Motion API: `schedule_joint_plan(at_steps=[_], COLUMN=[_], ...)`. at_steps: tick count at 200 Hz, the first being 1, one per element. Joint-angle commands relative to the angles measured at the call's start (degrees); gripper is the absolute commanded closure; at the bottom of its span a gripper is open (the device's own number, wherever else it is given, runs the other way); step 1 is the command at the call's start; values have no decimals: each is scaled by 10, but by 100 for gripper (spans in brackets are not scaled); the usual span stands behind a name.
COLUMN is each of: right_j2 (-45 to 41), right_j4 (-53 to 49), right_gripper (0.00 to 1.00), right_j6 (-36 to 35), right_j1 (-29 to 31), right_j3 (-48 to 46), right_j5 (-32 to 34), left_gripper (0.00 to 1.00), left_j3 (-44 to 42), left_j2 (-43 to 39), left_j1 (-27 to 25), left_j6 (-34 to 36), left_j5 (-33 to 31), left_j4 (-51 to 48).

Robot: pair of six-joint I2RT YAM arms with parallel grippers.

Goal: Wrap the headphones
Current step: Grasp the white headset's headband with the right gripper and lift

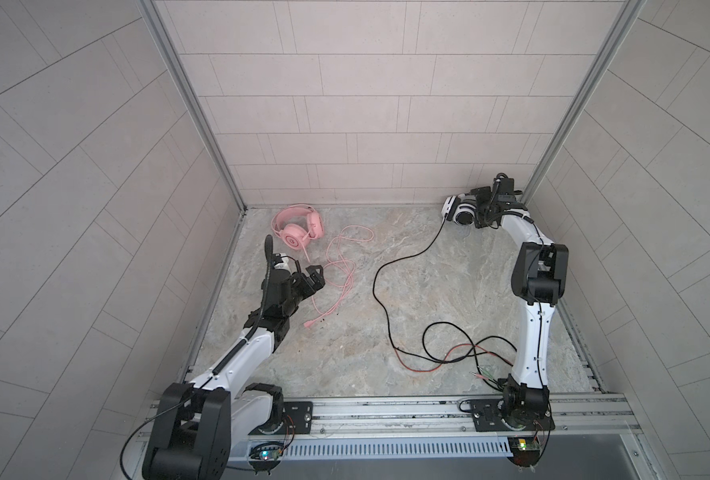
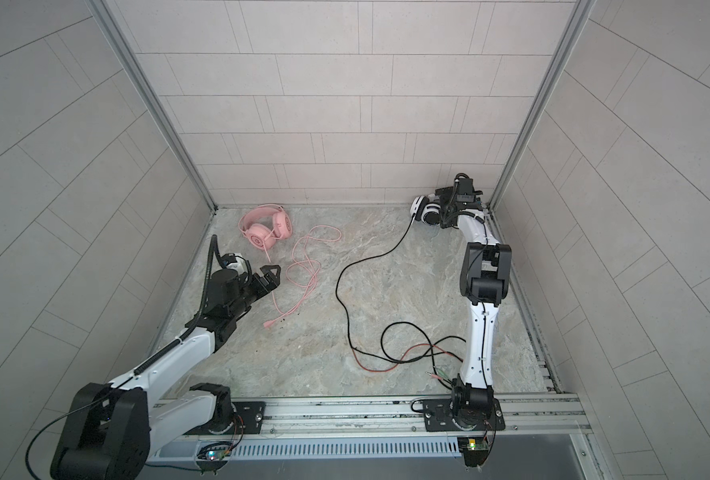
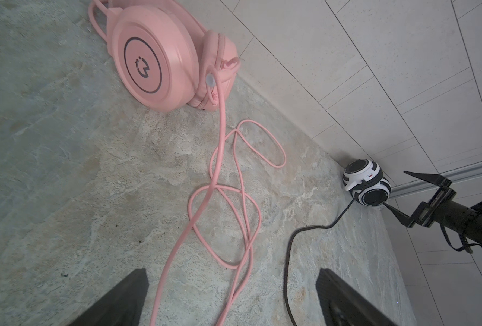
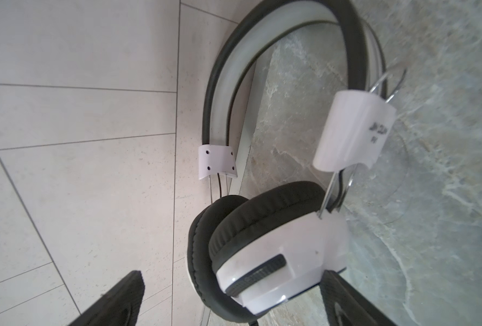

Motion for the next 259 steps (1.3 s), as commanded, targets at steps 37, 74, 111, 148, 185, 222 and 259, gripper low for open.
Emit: schedule_joint_plan(at_steps=[37,74,111,148,185,222,259], right_j2=[61,103,150,137,40,-60,-158], right_j4=[-8,-13,-17,-11,7,7,-24], right_gripper=[1,1,3,27,45,66,80], right_j6=[99,115,140,96,8,-113,-253], right_j1=[6,5,-3,-2,-3,-2,0], right_j3=[28,74,128,123,19,-95,-190], right_j5=[-5,-12,-29,-53,-35,-35,-19], left_gripper=[1,1,1,1,2,2,1], left_j3=[20,22,25,27,27,27,28], left_j2=[5,9,11,11,4,-9,-12], left_j1=[-5,-6,-7,-8,-11,-17,-36], left_j6=[12,17,21,22,23,21,27], left_j5=[8,-1,2,2,-1,1,-5], left_j4=[-4,-10,-11,-15,-18,-20,-15])
